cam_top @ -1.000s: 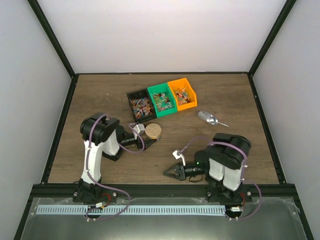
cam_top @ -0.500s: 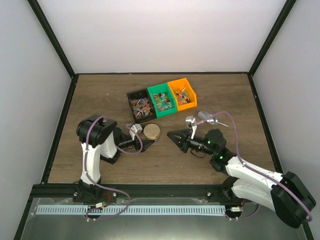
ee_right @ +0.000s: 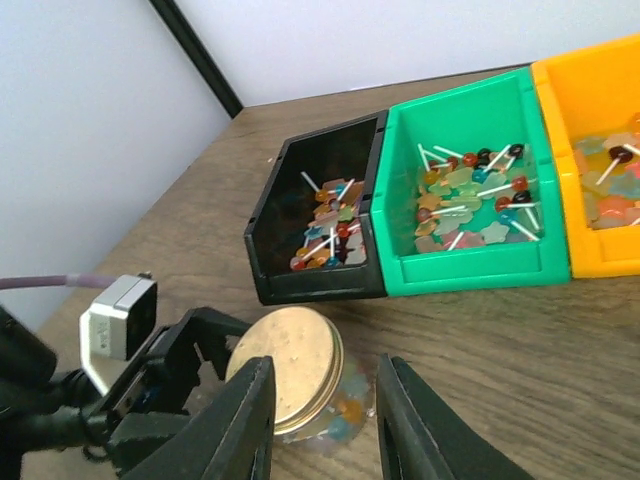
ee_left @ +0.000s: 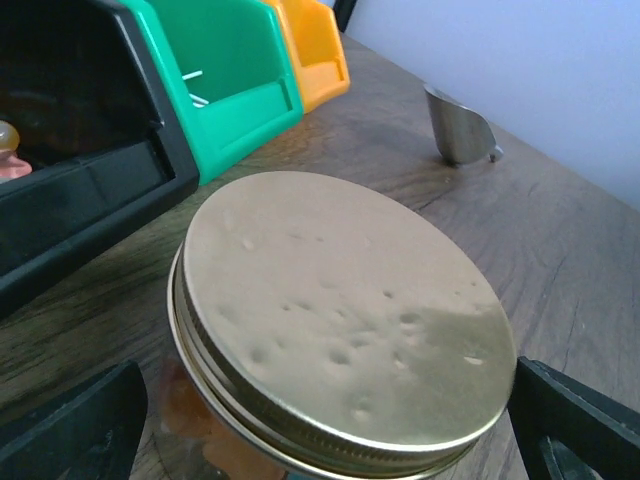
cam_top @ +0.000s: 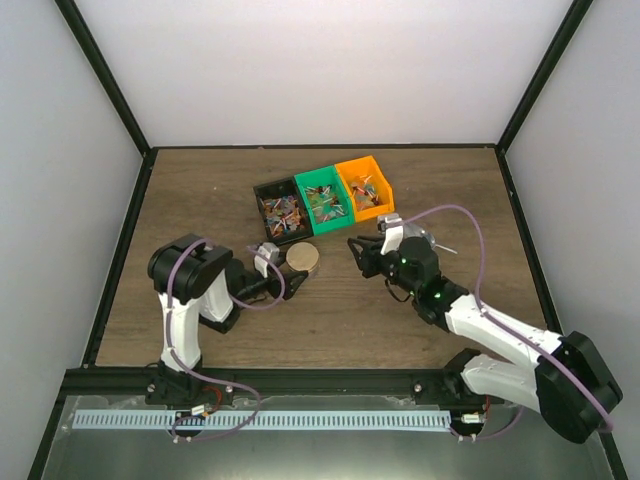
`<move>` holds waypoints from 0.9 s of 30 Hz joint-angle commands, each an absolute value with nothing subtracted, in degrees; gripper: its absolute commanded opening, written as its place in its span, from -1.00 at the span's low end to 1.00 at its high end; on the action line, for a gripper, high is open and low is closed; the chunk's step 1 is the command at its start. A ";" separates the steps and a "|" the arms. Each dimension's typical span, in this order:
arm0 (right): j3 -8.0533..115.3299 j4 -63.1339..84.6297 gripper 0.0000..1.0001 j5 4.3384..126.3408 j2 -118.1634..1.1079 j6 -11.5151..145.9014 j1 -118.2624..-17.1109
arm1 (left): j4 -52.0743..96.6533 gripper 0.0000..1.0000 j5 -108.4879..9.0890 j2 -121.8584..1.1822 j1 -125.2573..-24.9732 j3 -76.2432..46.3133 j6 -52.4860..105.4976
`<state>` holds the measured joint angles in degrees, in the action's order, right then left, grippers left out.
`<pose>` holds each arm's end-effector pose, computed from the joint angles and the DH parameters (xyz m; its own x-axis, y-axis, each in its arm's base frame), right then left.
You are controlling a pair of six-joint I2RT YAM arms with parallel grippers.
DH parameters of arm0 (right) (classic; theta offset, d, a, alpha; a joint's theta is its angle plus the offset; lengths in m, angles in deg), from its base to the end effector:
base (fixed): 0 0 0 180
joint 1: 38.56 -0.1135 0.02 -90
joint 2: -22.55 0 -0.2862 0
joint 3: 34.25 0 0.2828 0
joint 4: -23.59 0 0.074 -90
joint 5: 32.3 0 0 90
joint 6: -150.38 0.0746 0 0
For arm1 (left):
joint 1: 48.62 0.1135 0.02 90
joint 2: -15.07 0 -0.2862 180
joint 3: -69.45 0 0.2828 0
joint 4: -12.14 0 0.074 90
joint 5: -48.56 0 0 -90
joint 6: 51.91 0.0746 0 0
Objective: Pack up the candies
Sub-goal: Screw the bottle lid onto the packing bottle, then reset both arms
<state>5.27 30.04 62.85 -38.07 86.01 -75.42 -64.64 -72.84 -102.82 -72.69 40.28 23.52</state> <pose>0.2255 0.1775 0.2236 -0.4709 0.1854 -0.8625 -0.5138 0.7371 0.4390 0.2534 -0.1558 0.0552 -0.3875 -0.0621 -0.9198 0.7399 0.5743 -0.3504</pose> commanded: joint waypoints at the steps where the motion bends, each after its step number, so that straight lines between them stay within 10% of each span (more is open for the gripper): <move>1: 9.52 29.92 -0.39 57.81 -39.53 83.34 -74.58 | -77.16 1.00 -67.82 -100.74 -75.11 41.47 16.77; 6: 10.59 31.50 -0.22 53.43 -38.82 82.06 -74.18 | -77.12 1.00 -64.63 -96.81 -77.55 43.43 14.57; 15: 19.72 23.38 0.78 28.91 -37.91 74.63 -73.39 | -66.39 1.00 -52.34 -81.18 -78.32 48.94 15.31; 27: 2.94 40.80 0.84 37.46 -34.56 64.45 -53.77 | -13.23 1.00 -37.70 -49.76 -77.91 38.61 23.39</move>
<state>7.83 34.24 34.08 -32.03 65.74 -59.27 -32.12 -45.10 -55.15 -78.22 42.09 19.78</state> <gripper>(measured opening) 0.912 0.999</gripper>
